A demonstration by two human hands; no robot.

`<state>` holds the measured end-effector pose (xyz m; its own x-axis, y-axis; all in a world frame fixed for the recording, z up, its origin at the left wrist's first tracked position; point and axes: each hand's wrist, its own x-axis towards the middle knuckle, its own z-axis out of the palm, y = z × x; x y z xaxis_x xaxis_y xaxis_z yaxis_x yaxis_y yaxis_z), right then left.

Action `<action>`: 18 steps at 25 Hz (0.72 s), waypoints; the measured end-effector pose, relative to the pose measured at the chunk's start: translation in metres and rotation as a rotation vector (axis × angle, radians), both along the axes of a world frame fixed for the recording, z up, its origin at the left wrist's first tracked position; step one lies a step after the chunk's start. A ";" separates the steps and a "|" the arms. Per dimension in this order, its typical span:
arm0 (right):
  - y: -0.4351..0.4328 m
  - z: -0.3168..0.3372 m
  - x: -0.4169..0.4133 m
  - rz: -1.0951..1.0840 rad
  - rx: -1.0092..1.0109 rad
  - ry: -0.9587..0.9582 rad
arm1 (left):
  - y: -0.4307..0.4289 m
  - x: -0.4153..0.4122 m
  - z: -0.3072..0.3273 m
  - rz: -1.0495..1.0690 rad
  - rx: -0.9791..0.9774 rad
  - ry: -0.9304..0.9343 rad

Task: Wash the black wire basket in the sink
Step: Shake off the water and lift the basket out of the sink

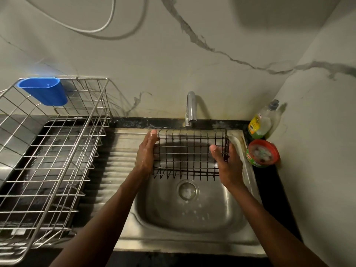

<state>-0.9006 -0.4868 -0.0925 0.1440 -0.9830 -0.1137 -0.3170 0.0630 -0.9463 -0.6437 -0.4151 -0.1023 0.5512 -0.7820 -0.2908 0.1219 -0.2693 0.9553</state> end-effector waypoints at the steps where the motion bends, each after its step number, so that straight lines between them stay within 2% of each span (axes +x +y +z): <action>1: 0.001 -0.005 0.000 -0.006 0.129 0.046 | 0.001 -0.001 -0.007 -0.034 0.089 -0.047; 3: 0.004 -0.012 0.001 0.029 0.711 0.183 | 0.008 -0.005 -0.027 -0.100 0.390 -0.010; 4: 0.007 -0.017 -0.001 0.061 0.893 0.219 | 0.016 -0.008 -0.037 -0.119 0.533 0.050; 5: 0.008 -0.026 -0.005 0.080 0.942 0.248 | 0.023 -0.008 -0.045 -0.127 0.636 0.102; 7: 0.006 -0.028 -0.007 0.090 0.857 0.279 | 0.024 -0.010 -0.048 -0.112 0.656 0.139; 11: 0.003 -0.009 -0.006 0.048 0.619 0.320 | 0.017 -0.016 -0.031 -0.088 0.445 0.053; 13: 0.007 -0.002 -0.007 0.040 0.360 0.257 | 0.027 -0.022 -0.019 -0.066 0.228 -0.085; 15: 0.030 0.002 -0.013 0.036 -0.030 0.089 | 0.044 -0.031 -0.012 -0.040 -0.034 -0.354; 16: 0.040 0.000 -0.015 0.029 -0.150 0.050 | 0.052 -0.037 -0.006 -0.011 -0.126 -0.452; 17: 0.044 -0.007 -0.015 0.019 -0.201 0.054 | 0.055 -0.038 -0.008 0.022 -0.148 -0.500; 18: 0.042 -0.015 -0.014 0.010 -0.165 0.096 | 0.054 -0.037 -0.013 0.031 -0.123 -0.500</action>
